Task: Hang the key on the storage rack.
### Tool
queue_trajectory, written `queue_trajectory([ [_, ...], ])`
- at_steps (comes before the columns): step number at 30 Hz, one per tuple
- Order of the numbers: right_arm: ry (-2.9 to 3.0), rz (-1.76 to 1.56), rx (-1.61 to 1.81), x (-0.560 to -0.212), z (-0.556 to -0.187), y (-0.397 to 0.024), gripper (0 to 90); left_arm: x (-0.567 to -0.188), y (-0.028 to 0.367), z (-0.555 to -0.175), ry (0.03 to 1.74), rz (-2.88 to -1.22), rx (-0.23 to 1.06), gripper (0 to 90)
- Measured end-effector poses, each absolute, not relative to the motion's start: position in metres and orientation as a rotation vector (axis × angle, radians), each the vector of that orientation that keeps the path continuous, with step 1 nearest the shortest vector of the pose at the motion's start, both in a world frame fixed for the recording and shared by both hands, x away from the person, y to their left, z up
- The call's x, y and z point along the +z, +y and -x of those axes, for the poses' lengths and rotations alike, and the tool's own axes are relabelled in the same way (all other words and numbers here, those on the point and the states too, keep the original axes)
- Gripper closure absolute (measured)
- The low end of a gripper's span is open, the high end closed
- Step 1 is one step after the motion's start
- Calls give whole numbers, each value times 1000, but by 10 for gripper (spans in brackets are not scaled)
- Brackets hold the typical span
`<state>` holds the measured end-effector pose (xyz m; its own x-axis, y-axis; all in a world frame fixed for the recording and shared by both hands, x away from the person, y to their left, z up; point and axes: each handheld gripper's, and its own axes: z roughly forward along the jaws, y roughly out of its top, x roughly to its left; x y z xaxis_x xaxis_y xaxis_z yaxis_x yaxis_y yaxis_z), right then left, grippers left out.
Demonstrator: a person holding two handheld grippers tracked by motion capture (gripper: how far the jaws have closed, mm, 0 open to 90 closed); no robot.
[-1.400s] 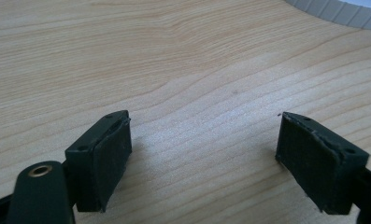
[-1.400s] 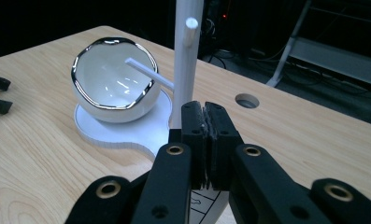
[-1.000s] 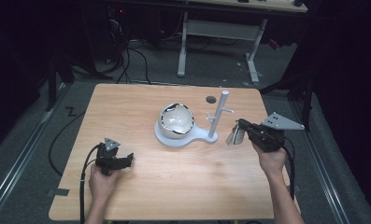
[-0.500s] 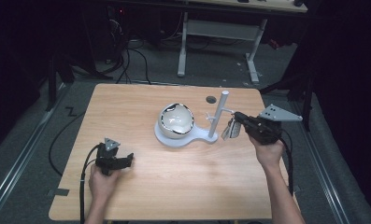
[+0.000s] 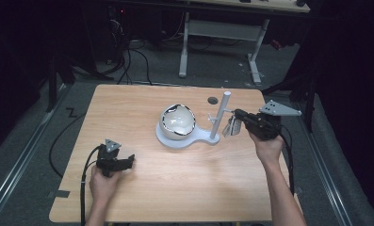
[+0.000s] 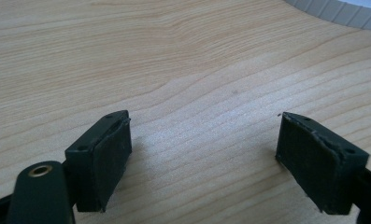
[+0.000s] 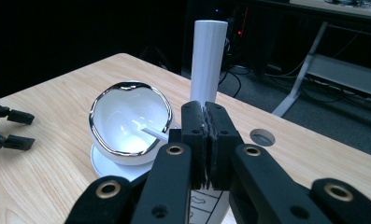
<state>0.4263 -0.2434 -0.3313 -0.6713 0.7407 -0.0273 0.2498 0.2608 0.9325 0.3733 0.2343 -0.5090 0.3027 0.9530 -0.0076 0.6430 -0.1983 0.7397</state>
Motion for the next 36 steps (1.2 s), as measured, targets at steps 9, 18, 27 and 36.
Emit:
queue_trajectory([
  [9, 2083, -939, 1454, -333, -433, -246, 876, -509, 234, -373, 1416, -1930, 618, 186],
  [18, 2087, -966, 1469, -335, -437, -250, 874, -509, 234, -373, 1416, -1930, 618, 186],
  [27, 2091, -968, 1478, -334, -439, -251, 876, -509, 234, -373, 1417, -1929, 618, 186],
  [36, 2112, -980, 1514, -332, -445, -255, 876, -509, 234, -373, 1417, -1928, 618, 185],
])
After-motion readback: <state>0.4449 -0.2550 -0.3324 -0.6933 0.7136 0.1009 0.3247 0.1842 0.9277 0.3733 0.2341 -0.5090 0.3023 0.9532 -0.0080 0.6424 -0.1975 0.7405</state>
